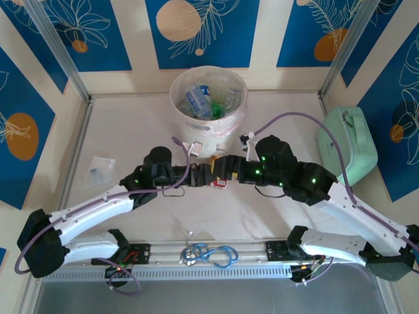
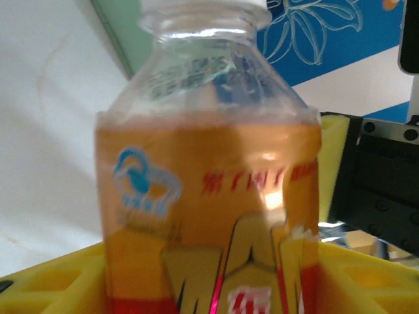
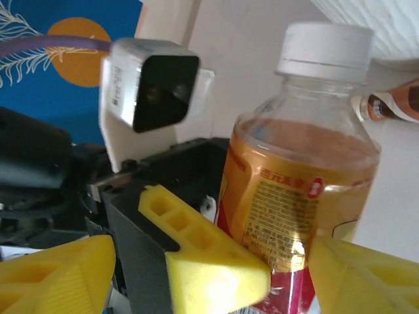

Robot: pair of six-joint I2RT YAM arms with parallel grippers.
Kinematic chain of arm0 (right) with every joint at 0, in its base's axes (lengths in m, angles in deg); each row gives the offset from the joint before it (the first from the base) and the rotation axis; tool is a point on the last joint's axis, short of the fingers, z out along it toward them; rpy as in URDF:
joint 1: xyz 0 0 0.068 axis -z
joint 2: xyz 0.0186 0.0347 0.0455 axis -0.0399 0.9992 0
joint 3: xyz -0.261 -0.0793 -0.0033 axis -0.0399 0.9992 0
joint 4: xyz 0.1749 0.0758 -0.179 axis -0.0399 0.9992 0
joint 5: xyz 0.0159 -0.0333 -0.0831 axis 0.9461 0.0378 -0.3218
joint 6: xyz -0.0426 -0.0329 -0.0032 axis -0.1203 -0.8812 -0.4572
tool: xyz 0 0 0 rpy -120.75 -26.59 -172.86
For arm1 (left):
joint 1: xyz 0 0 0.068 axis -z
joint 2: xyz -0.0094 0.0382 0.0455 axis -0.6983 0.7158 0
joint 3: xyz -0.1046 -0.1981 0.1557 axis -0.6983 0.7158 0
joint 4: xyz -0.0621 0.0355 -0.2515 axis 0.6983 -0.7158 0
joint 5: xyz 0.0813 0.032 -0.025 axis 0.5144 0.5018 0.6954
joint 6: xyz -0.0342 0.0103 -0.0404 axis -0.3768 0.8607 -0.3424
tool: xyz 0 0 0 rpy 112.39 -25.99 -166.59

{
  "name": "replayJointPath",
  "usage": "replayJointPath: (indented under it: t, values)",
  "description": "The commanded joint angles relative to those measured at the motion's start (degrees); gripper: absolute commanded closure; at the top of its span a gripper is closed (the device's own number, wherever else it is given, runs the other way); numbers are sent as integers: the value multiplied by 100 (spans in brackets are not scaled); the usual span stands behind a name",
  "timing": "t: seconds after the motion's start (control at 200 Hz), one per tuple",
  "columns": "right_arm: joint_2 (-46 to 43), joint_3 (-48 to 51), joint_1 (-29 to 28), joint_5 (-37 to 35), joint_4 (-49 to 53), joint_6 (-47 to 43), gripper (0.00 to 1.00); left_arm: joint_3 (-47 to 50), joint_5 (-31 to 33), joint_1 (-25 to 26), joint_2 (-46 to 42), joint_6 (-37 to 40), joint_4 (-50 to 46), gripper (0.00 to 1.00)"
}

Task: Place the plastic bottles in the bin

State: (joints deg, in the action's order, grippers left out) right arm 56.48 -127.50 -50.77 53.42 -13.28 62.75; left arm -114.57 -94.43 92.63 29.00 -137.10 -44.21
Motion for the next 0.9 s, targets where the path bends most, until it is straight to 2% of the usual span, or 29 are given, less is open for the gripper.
replayJointPath:
  t: [0.0,0.185,0.38,0.56,0.71,0.895]
  values:
    - [30,-206,86,-35,-287,-235,22,38,-543,-23,-40,-1087,1770,37]
    - [70,-556,203,-495,323,-143,22,-6,-594,-40,-269,-864,1524,38]
    - [-15,-617,349,-585,628,-4,21,3,-674,-91,-354,-717,1447,41]
    - [-36,-444,762,539,137,-52,22,-21,-915,-100,-351,-675,1635,42]
    - [27,-251,949,1640,-696,-50,22,-26,-1082,-104,-327,-855,2073,42]
    - [219,-248,943,2238,-1212,-34,23,20,-1152,-113,-181,-1271,2807,43]
